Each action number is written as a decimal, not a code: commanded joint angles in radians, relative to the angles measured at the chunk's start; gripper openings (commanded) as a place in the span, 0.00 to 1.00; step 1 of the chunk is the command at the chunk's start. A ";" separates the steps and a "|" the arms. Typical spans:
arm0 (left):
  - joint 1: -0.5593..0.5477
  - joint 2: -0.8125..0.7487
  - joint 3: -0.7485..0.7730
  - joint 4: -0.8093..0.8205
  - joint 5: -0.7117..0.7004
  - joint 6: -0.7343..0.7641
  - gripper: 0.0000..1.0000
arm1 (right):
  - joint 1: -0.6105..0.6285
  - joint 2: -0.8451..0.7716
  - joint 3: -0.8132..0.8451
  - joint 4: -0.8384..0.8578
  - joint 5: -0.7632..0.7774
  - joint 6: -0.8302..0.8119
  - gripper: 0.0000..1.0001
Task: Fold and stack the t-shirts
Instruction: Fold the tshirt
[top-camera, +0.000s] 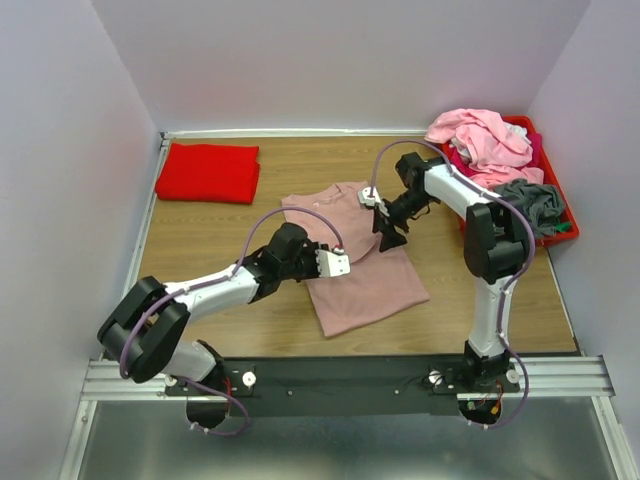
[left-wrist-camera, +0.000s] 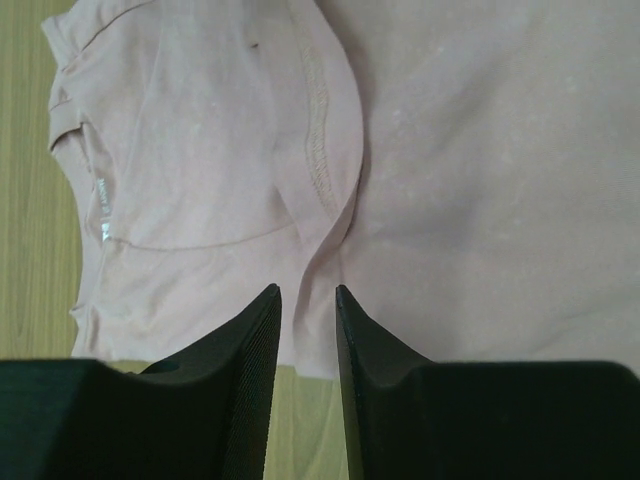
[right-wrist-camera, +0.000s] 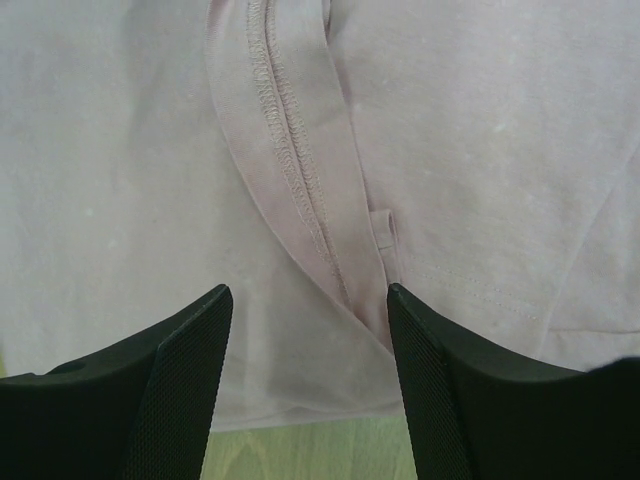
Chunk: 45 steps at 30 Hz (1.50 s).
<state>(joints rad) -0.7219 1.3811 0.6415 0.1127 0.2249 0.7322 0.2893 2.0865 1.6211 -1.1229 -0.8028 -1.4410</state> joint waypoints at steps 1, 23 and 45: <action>0.003 0.048 0.032 0.012 0.074 0.024 0.35 | 0.014 0.043 0.025 -0.023 -0.021 0.007 0.70; 0.004 0.174 0.106 -0.030 0.133 0.052 0.29 | 0.027 0.078 0.051 0.008 -0.022 0.087 0.44; 0.041 0.078 0.050 0.077 0.024 -0.019 0.00 | 0.025 0.089 0.105 0.057 -0.030 0.217 0.09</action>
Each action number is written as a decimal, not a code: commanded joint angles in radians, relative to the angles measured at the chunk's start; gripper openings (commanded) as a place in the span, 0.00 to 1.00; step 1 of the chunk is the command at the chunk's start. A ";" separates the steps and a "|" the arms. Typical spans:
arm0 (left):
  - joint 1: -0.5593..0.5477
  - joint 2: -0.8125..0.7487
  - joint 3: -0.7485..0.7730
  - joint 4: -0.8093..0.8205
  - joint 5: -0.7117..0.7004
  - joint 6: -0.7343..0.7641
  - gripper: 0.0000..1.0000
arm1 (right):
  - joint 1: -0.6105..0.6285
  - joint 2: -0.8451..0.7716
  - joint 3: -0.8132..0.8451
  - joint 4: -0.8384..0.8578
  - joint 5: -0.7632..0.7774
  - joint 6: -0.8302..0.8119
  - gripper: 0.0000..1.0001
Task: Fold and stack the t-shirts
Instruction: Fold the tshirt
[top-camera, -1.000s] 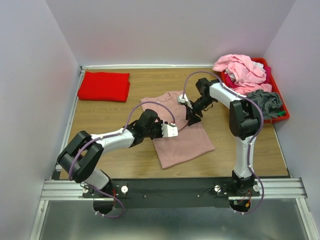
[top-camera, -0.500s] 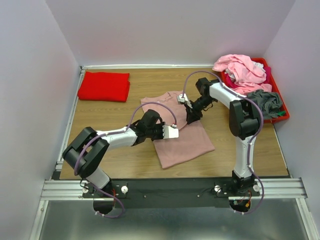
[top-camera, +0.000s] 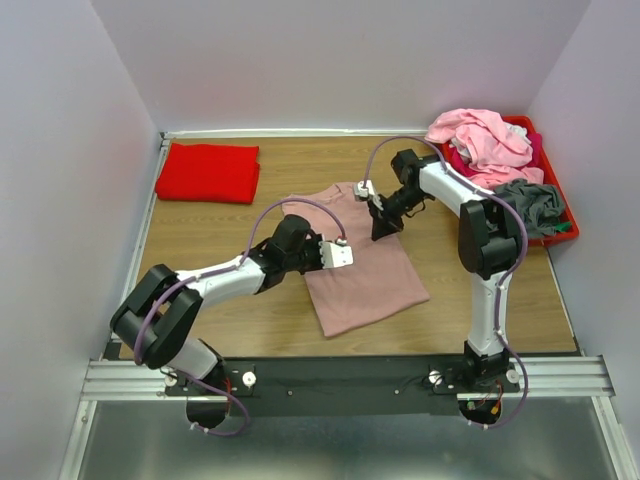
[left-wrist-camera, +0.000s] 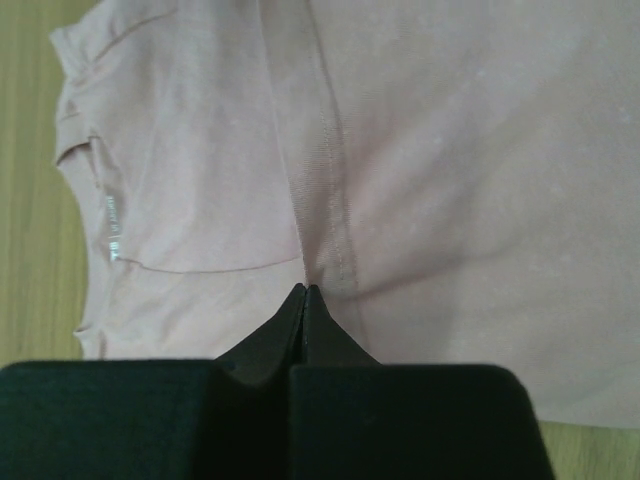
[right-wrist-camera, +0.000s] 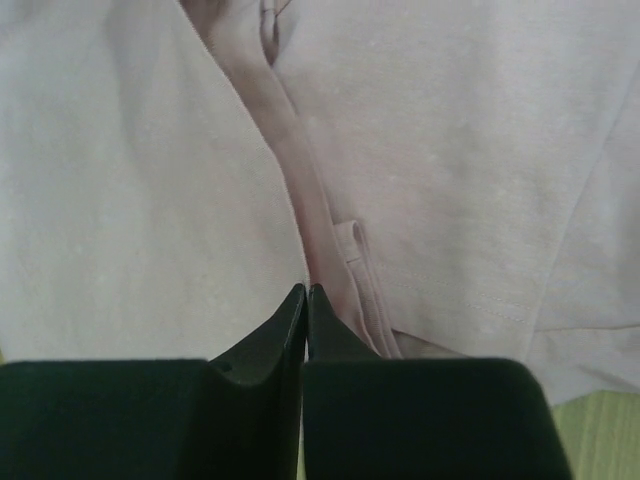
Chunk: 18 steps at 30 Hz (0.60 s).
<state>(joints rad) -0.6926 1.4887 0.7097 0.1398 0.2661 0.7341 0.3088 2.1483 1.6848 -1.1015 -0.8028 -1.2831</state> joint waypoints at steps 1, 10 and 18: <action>0.018 -0.024 -0.019 0.050 -0.018 -0.022 0.00 | 0.006 0.031 0.049 0.046 -0.029 0.073 0.08; 0.031 0.045 0.017 0.030 -0.031 -0.036 0.01 | 0.004 0.038 0.049 0.138 0.027 0.218 0.24; 0.036 -0.011 0.024 0.119 -0.414 -0.122 0.63 | 0.004 -0.065 0.016 0.333 0.175 0.436 0.32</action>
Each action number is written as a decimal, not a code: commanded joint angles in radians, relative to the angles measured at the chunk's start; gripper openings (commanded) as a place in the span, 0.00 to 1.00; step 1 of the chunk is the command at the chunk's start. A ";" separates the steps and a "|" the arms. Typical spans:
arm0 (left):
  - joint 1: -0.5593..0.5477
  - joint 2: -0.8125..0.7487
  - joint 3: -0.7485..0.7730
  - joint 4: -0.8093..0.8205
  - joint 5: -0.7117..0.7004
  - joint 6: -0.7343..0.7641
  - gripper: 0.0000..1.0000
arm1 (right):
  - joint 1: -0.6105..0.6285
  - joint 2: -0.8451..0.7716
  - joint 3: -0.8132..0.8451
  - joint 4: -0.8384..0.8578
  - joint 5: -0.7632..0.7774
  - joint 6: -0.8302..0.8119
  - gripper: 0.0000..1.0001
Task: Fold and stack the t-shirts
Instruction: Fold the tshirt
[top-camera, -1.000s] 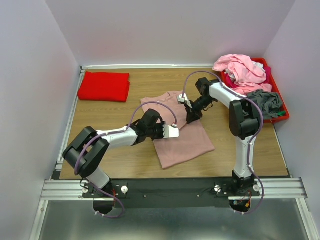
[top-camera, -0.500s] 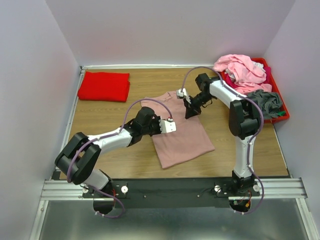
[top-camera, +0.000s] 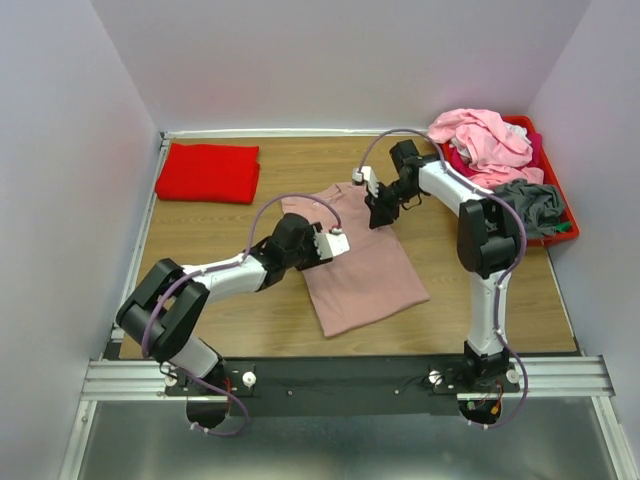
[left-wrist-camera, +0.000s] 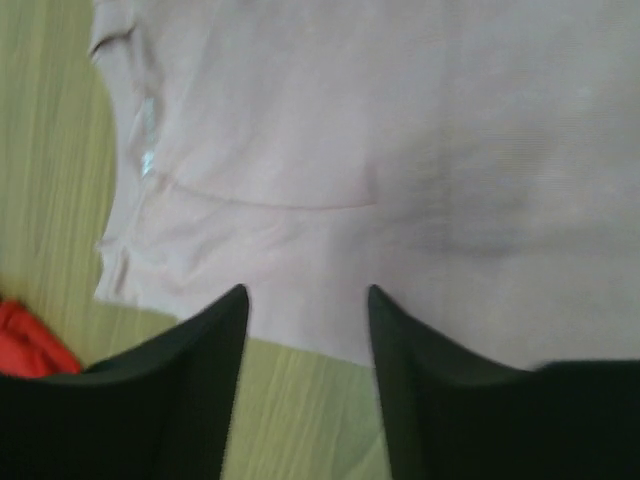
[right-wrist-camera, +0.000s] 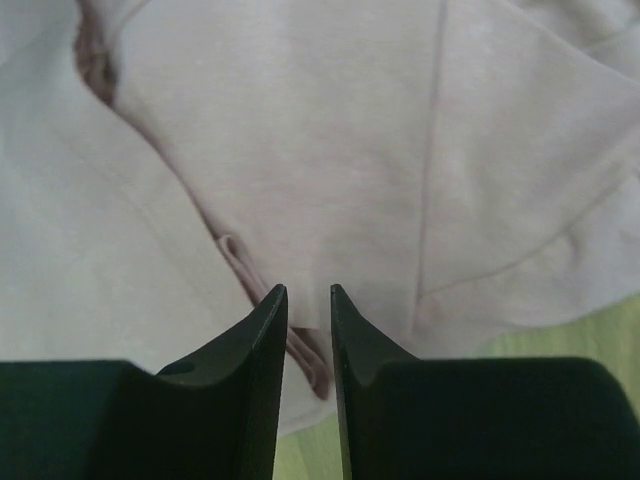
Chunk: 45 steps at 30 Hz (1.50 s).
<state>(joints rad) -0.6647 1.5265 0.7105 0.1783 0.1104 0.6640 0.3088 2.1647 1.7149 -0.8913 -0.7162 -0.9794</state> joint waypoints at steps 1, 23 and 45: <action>0.010 -0.063 0.021 0.090 -0.303 -0.056 0.69 | 0.001 -0.100 -0.017 0.135 0.090 0.140 0.33; -0.576 -0.617 0.015 -0.325 -0.331 -0.226 0.77 | -0.016 -0.928 -0.883 0.045 -0.023 -0.435 0.98; -0.810 -0.158 -0.052 -0.330 -0.378 -0.196 0.66 | -0.054 -0.801 -0.902 -0.032 0.029 -0.561 0.90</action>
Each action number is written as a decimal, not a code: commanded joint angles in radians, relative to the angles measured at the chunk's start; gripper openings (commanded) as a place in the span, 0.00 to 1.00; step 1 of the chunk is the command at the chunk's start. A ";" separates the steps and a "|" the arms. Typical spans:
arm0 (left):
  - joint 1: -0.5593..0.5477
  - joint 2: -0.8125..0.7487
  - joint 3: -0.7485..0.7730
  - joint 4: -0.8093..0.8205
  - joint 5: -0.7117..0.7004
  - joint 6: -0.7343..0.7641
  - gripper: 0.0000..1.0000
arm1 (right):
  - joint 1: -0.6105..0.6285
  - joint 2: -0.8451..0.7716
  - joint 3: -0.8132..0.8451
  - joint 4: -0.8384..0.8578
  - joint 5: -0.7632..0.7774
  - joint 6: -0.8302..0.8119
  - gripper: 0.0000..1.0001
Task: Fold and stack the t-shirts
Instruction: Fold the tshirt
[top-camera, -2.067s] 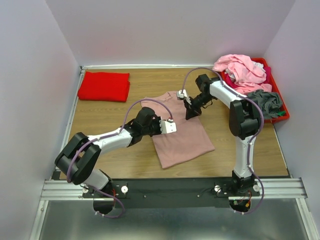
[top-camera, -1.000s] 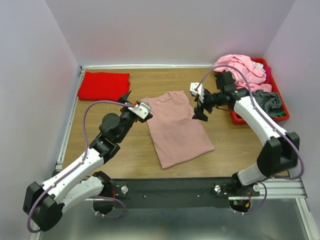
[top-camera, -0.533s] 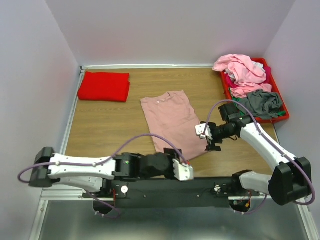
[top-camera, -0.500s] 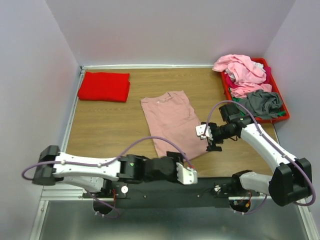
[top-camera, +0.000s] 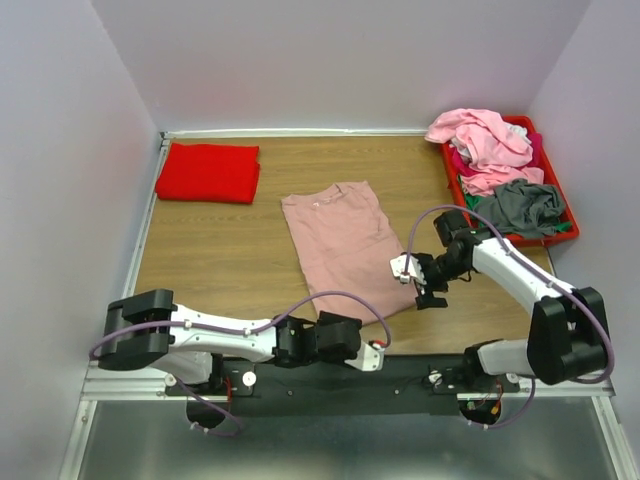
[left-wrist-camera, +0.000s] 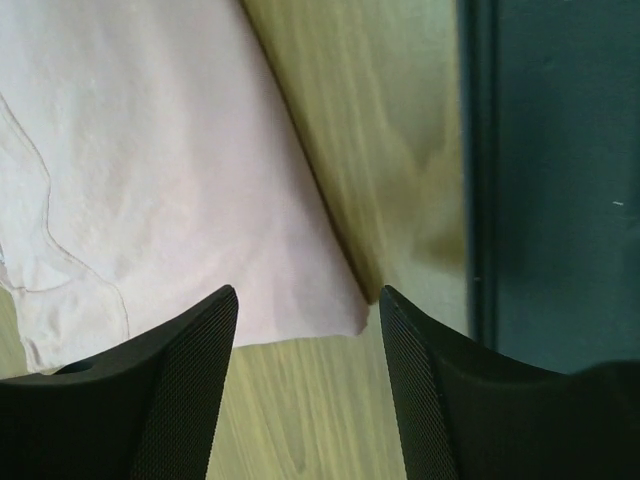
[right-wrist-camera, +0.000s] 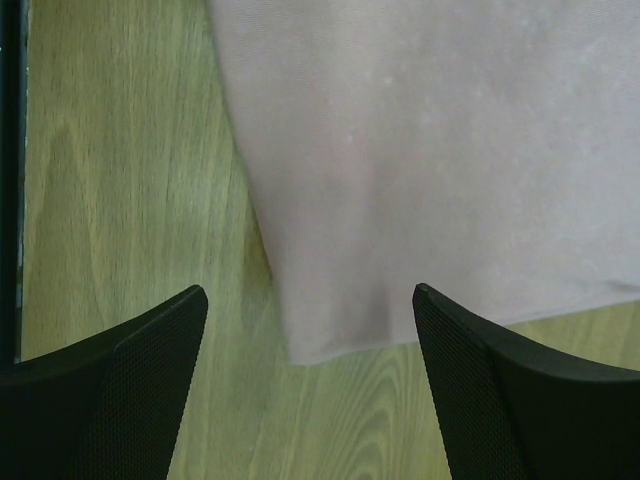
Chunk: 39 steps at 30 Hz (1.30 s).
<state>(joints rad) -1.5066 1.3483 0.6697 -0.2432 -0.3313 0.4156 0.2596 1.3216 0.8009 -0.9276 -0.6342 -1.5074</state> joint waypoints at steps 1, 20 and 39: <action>0.051 0.044 -0.019 0.119 0.064 0.060 0.66 | -0.006 0.060 0.014 0.022 -0.053 -0.027 0.89; 0.114 0.097 -0.021 0.151 0.190 0.058 0.67 | 0.000 0.125 -0.112 0.219 0.110 0.001 0.82; 0.109 0.243 -0.030 0.143 0.074 0.026 0.00 | 0.000 0.174 -0.108 0.227 0.146 0.071 0.45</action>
<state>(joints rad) -1.4021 1.5635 0.6800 -0.0177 -0.2749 0.4606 0.2596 1.4467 0.7200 -0.7197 -0.5739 -1.4559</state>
